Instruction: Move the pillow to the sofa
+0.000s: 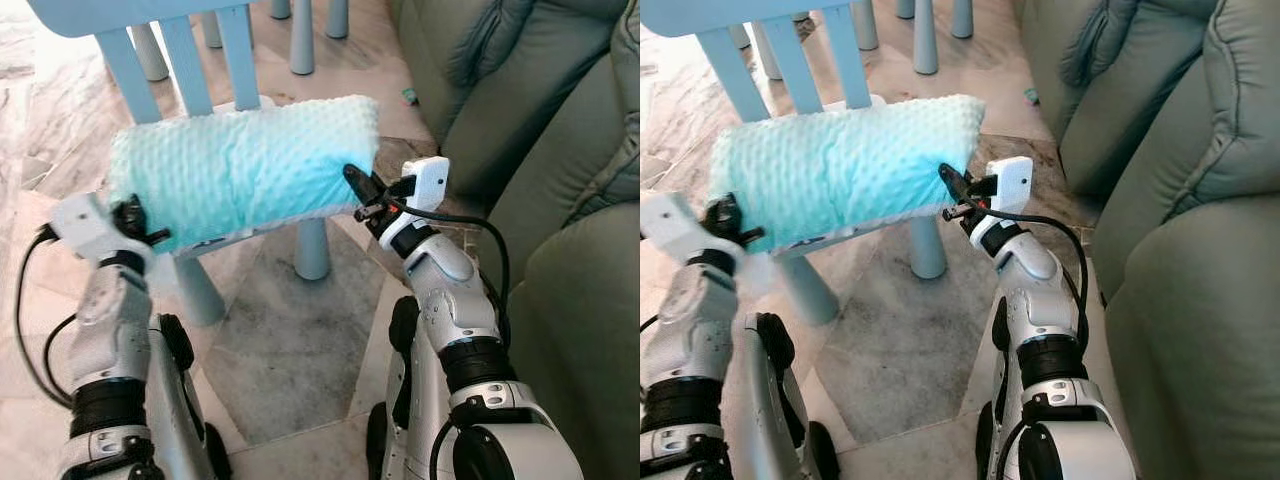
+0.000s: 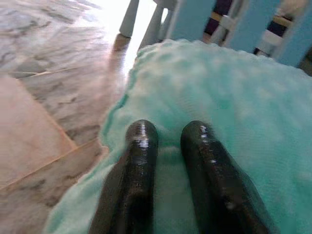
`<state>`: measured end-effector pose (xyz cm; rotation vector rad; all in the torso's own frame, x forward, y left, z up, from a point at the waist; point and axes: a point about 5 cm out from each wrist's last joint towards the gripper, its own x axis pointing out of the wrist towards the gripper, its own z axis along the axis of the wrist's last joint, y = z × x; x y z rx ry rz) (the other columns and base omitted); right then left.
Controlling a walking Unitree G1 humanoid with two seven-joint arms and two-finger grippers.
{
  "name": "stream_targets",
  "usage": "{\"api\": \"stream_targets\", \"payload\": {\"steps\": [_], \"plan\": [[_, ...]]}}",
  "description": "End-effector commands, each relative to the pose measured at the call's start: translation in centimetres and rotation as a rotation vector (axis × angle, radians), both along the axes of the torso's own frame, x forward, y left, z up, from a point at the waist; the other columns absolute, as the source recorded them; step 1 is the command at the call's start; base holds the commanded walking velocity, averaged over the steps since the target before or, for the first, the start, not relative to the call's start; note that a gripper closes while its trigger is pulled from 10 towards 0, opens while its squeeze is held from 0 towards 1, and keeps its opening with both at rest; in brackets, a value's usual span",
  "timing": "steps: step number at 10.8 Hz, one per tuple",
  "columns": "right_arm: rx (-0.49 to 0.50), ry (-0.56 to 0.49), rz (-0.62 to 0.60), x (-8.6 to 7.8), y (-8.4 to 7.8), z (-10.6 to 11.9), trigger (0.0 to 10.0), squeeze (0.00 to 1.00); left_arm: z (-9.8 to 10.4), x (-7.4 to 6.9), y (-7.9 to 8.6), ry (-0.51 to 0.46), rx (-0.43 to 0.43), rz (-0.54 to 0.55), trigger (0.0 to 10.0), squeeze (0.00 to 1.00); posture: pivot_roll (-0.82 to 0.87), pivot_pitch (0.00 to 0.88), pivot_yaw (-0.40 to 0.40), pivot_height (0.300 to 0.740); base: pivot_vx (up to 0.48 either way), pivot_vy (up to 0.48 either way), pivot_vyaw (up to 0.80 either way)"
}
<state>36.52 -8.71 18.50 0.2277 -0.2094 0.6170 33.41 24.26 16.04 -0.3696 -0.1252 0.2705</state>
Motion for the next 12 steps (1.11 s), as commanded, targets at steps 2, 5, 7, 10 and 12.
{"api": "stream_targets", "payload": {"steps": [2,5,7,10,12], "plan": [[-0.005,0.018,0.042,-0.5,0.5,-0.4,0.0,0.0,-0.5,-0.2,0.2,0.028,-0.073,0.002,10.0,1.0,-0.02,0.191,-0.047,0.344,0.0,0.0,0.0],[-0.007,0.029,0.054,-0.6,0.9,-0.6,0.0,0.0,0.5,-0.2,2.0,0.028,-0.172,-0.006,10.0,1.0,-0.02,0.208,-0.042,0.344,0.0,0.0,0.0],[-0.003,0.029,0.055,-0.7,0.9,-0.6,0.0,0.0,2.4,0.2,3.5,-0.024,-0.158,0.034,10.0,1.0,-0.02,0.211,-0.04,0.344,0.0,0.0,0.0],[0.0,0.02,0.056,-0.6,1.1,-0.3,0.0,0.0,1.8,2.7,2.9,0.154,-0.212,-0.11,10.0,0.65,-0.03,0.212,-0.039,0.344,0.0,0.0,0.0],[0.0,0.017,0.052,-0.6,0.9,-0.2,0.0,0.0,1.2,3.4,2.1,0.197,-0.308,-0.189,10.0,0.0,-0.03,0.216,-0.035,0.344,0.0,0.0,0.0]]}}
